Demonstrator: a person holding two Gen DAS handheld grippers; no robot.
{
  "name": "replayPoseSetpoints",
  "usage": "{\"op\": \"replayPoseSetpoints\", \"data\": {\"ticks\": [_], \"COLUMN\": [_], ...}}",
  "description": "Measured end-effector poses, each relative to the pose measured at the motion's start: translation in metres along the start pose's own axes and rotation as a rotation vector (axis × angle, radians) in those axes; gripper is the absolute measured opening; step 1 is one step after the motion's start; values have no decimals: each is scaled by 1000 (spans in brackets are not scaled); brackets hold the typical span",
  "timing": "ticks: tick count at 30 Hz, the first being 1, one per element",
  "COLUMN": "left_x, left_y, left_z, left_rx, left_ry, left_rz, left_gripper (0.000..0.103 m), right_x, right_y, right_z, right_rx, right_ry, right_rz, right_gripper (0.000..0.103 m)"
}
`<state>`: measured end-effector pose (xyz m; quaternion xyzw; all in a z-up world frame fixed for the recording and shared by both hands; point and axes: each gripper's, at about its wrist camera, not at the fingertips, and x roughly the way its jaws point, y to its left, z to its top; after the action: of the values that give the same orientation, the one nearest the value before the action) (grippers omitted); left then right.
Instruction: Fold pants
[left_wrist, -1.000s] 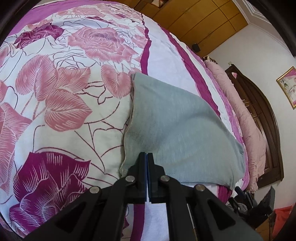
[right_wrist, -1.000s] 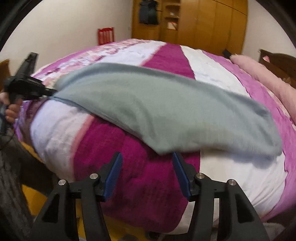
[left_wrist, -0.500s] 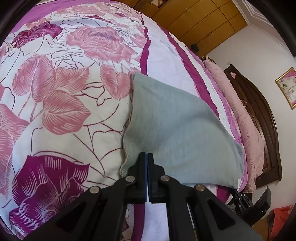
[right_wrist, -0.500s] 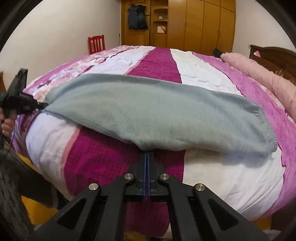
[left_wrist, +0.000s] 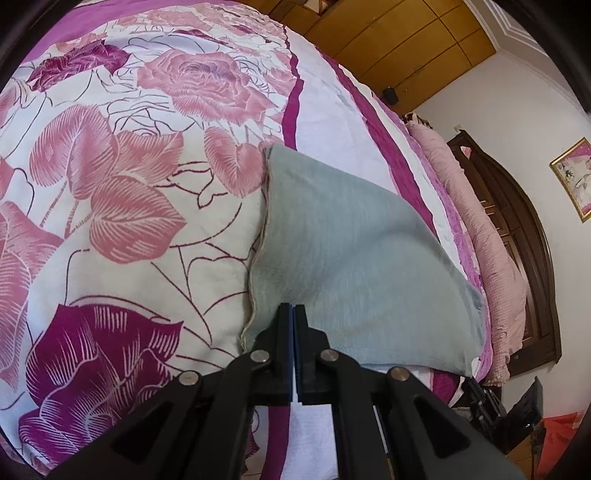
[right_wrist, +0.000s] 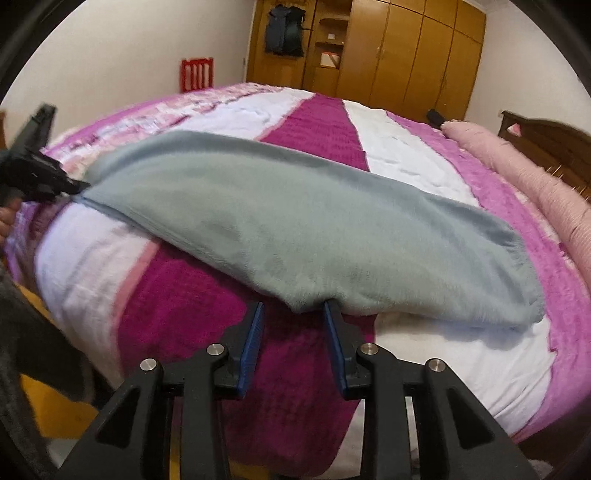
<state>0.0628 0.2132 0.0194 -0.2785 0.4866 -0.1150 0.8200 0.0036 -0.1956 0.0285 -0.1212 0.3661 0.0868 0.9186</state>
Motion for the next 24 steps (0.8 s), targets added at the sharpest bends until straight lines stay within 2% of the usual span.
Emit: {"op": "replayPoseSetpoints", "data": {"ticks": [1, 2, 3, 7, 11, 24], "left_x": [0, 0, 0, 1, 1, -5], "left_y": [0, 1, 1, 1, 1, -3], "left_z": [0, 1, 1, 0, 0, -1], "left_rx": [-6, -8, -11, -10, -11, -7], "left_ry": [2, 3, 3, 5, 5, -19], "left_rz": [-3, -4, -5, -6, -7, 36], "left_gripper": [2, 2, 3, 3, 2, 3], "right_x": [0, -2, -3, -10, -18, -30], "right_y": [1, 0, -1, -12, -12, -18], "right_z": [1, 2, 3, 0, -6, -11], "right_rx": [-7, -9, -3, 29, -2, 7], "right_ry": [-14, -40, -54, -37, -7, 90], "right_rz": [-19, -30, -29, -20, -24, -17], "right_gripper": [27, 9, 4, 3, 2, 2]}}
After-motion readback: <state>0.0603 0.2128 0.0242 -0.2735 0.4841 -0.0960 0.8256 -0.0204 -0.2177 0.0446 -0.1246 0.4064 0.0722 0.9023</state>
